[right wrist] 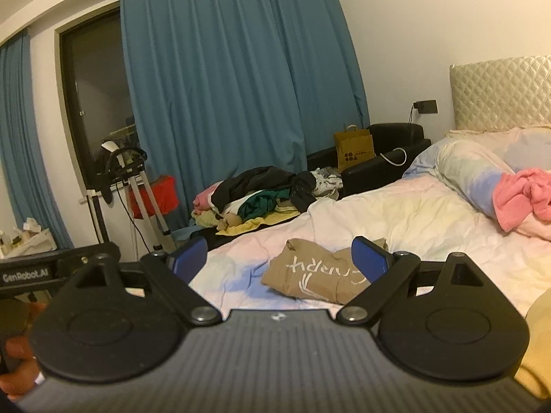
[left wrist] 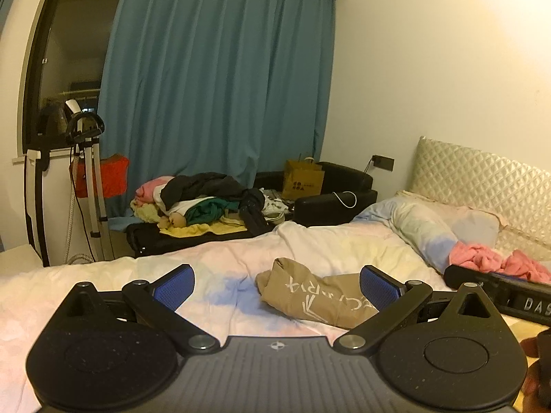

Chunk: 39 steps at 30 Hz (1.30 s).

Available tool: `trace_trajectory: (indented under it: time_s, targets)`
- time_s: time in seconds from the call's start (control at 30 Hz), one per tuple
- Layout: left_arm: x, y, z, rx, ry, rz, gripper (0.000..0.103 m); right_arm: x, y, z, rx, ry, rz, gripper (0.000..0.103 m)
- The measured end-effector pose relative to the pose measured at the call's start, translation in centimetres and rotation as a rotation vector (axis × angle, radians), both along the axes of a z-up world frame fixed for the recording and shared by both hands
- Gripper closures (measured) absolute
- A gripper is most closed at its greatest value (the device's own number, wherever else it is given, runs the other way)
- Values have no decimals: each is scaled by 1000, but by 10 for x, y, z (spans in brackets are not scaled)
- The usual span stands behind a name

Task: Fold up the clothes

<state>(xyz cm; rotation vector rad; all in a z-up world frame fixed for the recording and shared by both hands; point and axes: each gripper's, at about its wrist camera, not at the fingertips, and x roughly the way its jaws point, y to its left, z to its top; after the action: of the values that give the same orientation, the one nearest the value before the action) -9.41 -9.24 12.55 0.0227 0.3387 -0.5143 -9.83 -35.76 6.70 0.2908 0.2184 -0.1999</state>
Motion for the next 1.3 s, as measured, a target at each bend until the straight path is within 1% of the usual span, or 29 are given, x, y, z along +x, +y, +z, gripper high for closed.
trace_trajectory:
  time_s: [0.3,0.63,0.93,1.07,1.3]
  targets:
    - [-1,8,-17,0,11,-1,0,4,16,-21,-1,43,4,11]
    - [10,20,-36,-17,43,11,0,12,27,-38,-6,75,-9,11]
    - [8,27,-48,-3,34,25,0,17,42,-47,-42,81,-26,11]
    - [6,29,-51,-7,43,24,0,17,47,-50,-56,87,-31,11]
    - [3,32,-50,-15,36,31,0,16,50,-51,-65,95,-39,11]
